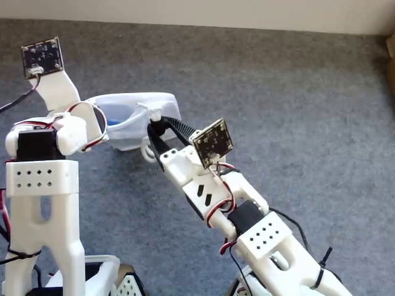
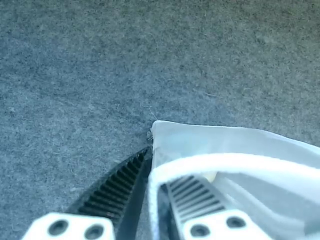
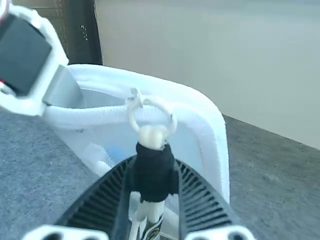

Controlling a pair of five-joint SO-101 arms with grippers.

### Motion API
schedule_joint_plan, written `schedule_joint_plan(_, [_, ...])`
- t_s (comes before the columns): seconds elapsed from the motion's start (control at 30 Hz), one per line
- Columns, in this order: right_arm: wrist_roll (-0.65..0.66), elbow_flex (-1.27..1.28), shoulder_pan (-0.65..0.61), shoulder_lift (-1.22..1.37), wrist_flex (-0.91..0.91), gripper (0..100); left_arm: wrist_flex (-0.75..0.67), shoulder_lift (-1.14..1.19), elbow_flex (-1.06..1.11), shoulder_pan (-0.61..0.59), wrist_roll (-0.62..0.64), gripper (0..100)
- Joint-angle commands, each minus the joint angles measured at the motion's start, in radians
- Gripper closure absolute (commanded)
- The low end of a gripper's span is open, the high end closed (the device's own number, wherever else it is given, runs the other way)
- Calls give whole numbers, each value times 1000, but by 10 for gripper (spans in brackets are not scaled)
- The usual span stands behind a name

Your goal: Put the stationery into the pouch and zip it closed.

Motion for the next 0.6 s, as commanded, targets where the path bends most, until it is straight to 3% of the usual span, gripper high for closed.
schedule_joint_plan(0.0, [87, -50, 18, -5, 148, 993, -37, 50, 65, -44, -3, 992])
schedule_joint_plan(0.33, [163, -248, -45, -5, 567, 993, -35, 50, 65, -42, -2, 979])
schedule_joint_plan(0.57, [167, -305, -41, -5, 794, 993, -31, 50, 65, 18, 5, 795])
